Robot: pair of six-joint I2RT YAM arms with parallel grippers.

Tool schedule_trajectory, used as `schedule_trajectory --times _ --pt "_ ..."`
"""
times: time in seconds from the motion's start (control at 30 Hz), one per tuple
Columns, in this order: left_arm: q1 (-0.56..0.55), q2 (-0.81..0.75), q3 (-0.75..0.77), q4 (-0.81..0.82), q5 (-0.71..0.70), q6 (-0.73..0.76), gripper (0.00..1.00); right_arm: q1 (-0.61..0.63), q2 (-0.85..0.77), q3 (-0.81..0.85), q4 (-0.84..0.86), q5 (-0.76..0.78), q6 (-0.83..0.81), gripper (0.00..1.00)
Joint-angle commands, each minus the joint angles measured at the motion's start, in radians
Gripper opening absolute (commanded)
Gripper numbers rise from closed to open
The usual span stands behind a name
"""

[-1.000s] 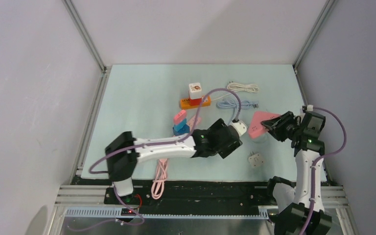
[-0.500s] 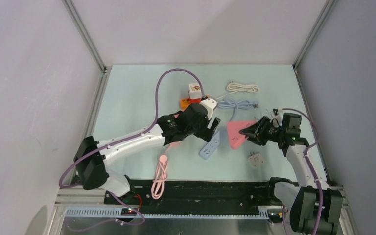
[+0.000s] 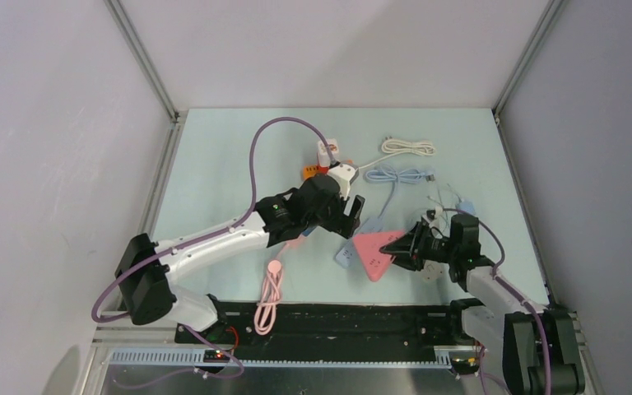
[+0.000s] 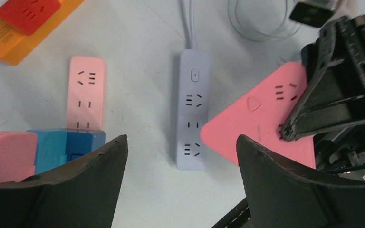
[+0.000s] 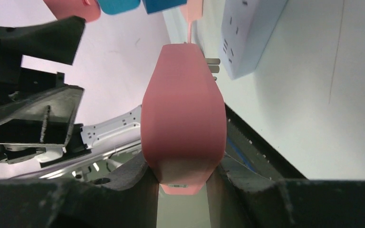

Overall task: Insert the plug
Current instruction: Insert the plug into the socket.

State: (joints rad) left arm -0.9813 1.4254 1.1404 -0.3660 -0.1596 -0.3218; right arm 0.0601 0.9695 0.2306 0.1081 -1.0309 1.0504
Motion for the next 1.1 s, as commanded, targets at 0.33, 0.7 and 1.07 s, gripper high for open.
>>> schedule_trajectory --times 0.33,0.7,1.07 --pt "-0.036 0.041 -0.011 0.067 0.058 -0.039 0.86 0.173 0.09 -0.08 0.403 0.079 0.176 0.0" --pt "-0.048 0.083 -0.049 0.082 0.064 -0.053 0.81 0.231 0.235 -0.119 0.569 0.179 0.192 0.0" --pt "-0.049 0.091 -0.093 0.087 0.059 -0.067 0.79 0.245 0.353 -0.169 0.704 0.204 0.234 0.0"
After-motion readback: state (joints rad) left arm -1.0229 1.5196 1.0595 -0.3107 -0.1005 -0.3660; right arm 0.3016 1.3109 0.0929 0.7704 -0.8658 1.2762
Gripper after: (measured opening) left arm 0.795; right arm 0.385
